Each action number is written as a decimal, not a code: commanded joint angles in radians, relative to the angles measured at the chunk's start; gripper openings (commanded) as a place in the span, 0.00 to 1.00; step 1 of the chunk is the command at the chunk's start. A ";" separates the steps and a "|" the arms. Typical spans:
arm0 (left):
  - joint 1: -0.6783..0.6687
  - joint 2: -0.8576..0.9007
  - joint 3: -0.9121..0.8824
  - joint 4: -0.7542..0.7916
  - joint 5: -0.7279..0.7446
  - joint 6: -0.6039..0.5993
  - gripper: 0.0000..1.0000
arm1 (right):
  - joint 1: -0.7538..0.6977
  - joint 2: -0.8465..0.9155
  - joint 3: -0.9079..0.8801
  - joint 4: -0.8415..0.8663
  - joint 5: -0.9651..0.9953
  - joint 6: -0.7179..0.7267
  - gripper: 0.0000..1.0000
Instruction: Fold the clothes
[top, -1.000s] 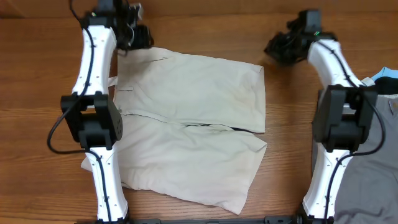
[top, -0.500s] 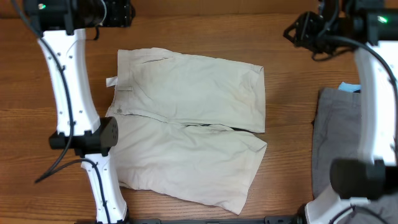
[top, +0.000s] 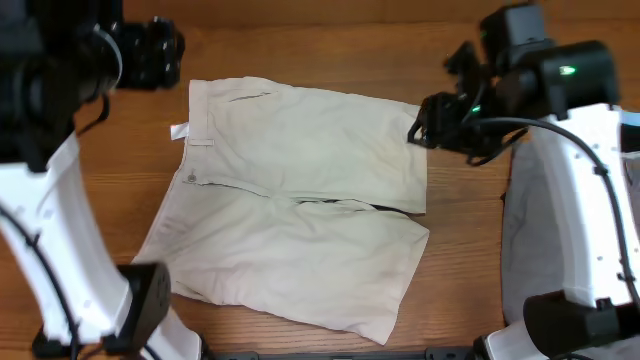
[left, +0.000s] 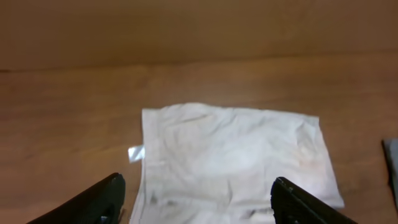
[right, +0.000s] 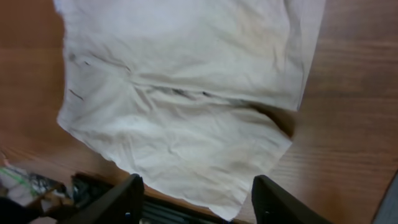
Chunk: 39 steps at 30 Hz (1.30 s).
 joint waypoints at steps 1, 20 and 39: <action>0.005 -0.112 -0.158 -0.002 -0.051 0.012 0.79 | 0.022 0.003 -0.109 0.003 0.042 0.046 0.59; 0.003 -0.254 -0.695 0.013 -0.049 -0.003 0.76 | 0.094 0.112 -0.890 0.746 0.024 0.115 0.04; 0.003 -0.254 -0.751 0.063 -0.050 -0.003 0.77 | 0.035 0.098 -0.745 0.570 0.008 -0.024 0.04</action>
